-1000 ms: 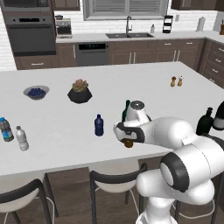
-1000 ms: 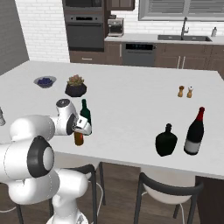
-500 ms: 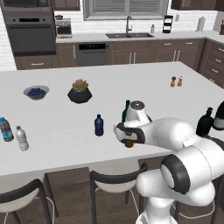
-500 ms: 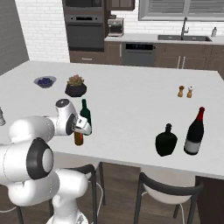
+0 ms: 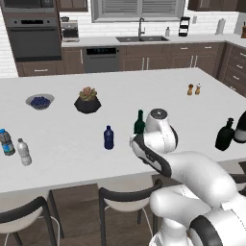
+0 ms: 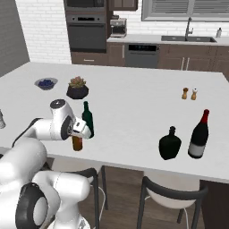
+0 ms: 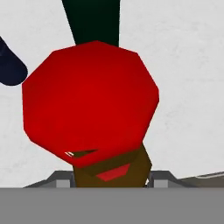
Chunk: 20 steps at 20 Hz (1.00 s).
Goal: Move the plastic bottles in the middle to the plastics group, and the glass bottles in the middle to the glass group.
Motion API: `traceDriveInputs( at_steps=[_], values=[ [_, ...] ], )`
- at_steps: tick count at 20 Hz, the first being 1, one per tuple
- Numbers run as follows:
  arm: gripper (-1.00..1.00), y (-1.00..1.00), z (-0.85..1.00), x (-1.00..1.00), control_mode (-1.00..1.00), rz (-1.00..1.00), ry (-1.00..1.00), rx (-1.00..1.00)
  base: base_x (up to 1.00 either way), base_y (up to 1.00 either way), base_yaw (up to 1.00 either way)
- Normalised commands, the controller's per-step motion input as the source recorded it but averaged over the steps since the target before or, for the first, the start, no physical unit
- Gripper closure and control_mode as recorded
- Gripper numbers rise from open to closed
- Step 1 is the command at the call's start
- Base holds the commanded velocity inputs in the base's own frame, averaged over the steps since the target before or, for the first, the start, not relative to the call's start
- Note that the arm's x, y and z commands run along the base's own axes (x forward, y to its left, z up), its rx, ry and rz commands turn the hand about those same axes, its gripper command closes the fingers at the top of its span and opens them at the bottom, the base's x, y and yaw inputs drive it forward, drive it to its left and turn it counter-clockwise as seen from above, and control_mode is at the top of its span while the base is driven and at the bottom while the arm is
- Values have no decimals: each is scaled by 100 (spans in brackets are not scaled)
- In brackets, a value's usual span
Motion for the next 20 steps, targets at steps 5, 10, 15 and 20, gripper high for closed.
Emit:
traceDriveInputs(
  at_steps=[5, 10, 15, 20],
  values=[
    [100, -58, 54, -25, -100, 0, 0, 0, 0, 0, 0],
    [100, -68, 38, -6, -100, 0, 0, 0, 0, 0, 0],
    [100, -72, 30, 0, -100, 0, 0, 0, 0, 0, 0],
    [100, -72, 28, 13, -100, 0, 0, 0, 0, 0, 0]
  ],
)
